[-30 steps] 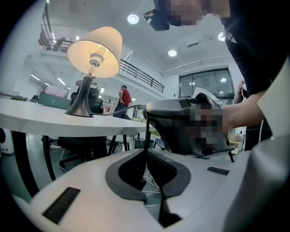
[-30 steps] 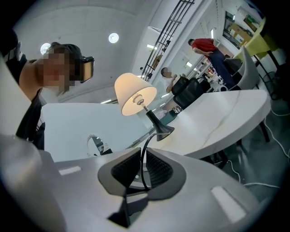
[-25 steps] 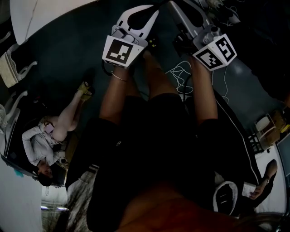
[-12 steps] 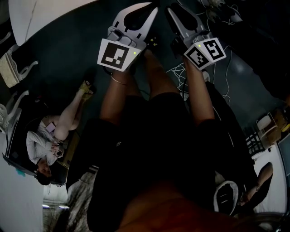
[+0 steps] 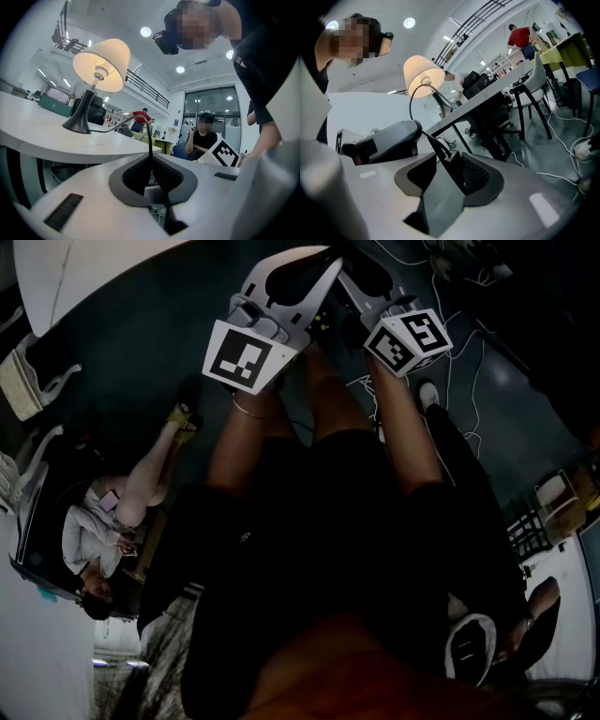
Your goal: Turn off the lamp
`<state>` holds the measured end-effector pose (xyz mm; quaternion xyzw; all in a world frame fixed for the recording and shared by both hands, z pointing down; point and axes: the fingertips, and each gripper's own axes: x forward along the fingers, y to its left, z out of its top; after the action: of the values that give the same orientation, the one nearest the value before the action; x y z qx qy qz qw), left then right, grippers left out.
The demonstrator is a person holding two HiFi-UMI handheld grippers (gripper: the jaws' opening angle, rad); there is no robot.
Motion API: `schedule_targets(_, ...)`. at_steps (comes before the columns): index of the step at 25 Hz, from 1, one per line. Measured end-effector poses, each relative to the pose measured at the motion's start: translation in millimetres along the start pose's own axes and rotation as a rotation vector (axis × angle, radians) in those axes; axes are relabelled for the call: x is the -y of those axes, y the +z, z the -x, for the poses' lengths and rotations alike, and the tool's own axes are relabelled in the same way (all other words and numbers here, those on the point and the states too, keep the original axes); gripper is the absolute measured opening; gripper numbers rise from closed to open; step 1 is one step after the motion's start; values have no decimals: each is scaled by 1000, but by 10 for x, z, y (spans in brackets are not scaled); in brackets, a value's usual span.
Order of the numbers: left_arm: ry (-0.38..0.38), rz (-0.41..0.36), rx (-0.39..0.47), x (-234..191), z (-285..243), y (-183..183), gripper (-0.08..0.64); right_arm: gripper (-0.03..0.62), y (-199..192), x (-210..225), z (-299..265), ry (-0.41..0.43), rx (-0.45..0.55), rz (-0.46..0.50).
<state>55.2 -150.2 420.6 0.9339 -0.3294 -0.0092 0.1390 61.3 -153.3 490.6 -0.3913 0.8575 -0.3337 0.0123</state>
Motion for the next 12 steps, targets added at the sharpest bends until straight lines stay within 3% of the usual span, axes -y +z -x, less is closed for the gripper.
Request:
schedule_targets(5,-26,23,11,41,16,-8,23,124,1,101,26,-23,15,-50)
schedule_targets(12,-49,-17,-7,63,46,-39,23,63,-3,40,30,3,3,-25)
